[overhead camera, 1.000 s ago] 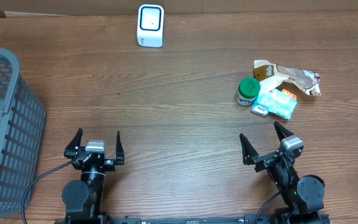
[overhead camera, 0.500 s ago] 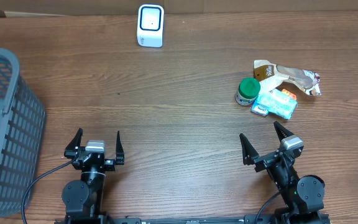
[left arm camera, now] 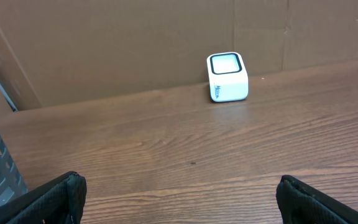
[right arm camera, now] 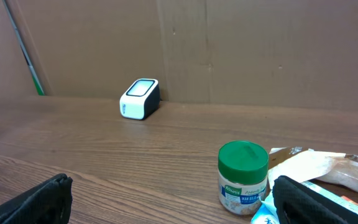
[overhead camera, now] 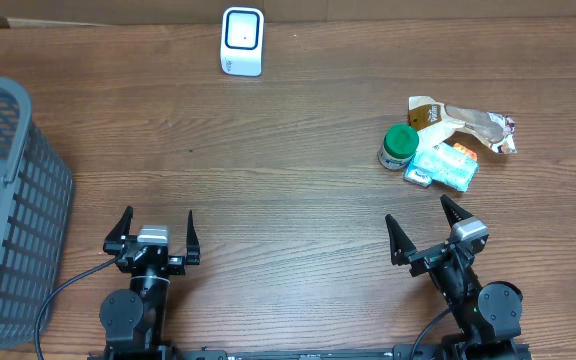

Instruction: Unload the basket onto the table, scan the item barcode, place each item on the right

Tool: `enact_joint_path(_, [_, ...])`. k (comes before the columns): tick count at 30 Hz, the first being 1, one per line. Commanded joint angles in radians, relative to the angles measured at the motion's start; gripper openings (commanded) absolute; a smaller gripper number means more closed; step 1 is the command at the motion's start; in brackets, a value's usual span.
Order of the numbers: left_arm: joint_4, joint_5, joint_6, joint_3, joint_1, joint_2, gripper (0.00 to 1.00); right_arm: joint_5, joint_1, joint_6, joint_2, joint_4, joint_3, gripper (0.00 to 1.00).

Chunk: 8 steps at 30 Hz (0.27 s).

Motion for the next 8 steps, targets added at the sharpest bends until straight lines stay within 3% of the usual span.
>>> enact_joint_path(1, [0.002,-0.014,0.015,-0.007,-0.011,-0.012,0.99,-0.008,0.002,0.000,-0.010,0.006,-0.010,1.00])
enact_joint_path(8, [0.001,-0.014,0.015,-0.007,-0.011,-0.012,1.00,-0.008,0.002,0.000,-0.010,0.006,-0.010,1.00])
